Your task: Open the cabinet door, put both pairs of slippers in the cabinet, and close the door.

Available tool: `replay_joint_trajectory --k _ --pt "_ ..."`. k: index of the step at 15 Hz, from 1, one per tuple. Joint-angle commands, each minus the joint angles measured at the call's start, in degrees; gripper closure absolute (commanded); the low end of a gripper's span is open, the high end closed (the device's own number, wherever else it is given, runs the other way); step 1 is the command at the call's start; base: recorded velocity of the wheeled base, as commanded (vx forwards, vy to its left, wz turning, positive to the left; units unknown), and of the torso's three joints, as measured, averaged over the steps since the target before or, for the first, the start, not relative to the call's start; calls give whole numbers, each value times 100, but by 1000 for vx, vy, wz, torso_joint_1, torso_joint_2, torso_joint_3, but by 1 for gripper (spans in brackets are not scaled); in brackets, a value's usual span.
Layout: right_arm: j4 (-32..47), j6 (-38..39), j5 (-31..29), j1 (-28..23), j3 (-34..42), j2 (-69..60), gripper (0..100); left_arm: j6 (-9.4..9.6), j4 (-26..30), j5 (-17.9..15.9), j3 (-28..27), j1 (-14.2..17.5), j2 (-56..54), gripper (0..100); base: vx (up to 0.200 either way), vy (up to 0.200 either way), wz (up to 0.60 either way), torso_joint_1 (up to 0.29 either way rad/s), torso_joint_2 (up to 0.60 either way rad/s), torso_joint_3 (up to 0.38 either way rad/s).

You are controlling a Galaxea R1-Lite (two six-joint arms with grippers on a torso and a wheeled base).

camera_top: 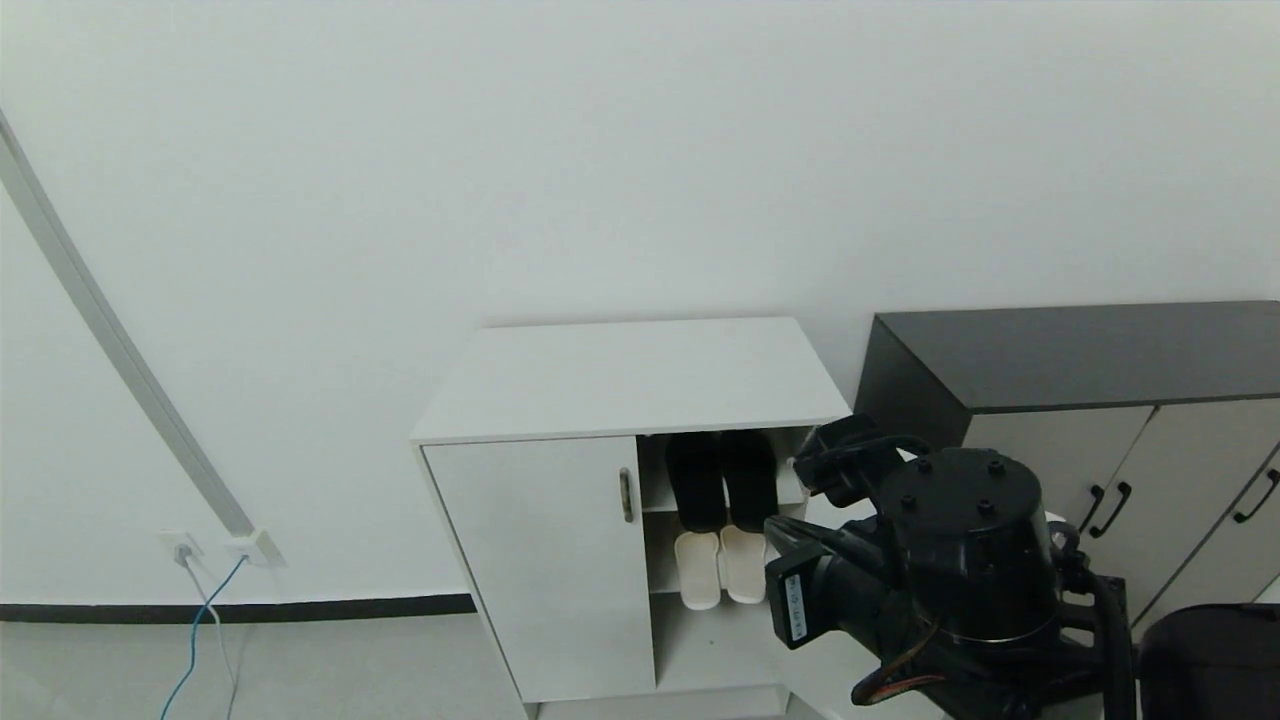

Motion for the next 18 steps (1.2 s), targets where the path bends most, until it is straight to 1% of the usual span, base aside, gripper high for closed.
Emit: replay_joint_trajectory --k 1,8,12,17,18 --pt "-5 3 14 -52 -2 10 100 -2 -1 1 1 1 7 100 0 0 0 178 -388 -217" --pt "-5 -76 14 -79 33 10 100 -11 -1 1 1 1 7 100 0 0 0 166 -360 -194" --pt "-5 -76 14 -79 42 10 100 -11 -1 1 1 1 7 100 0 0 0 26 -56 -24" --pt "-5 -84 14 -149 33 45 100 -28 -1 1 1 1 7 100 0 0 -600 1 -1 0" --pt "-5 -93 14 -184 33 54 100 -37 -1 1 1 1 7 100 0 0 0 0 0 0"
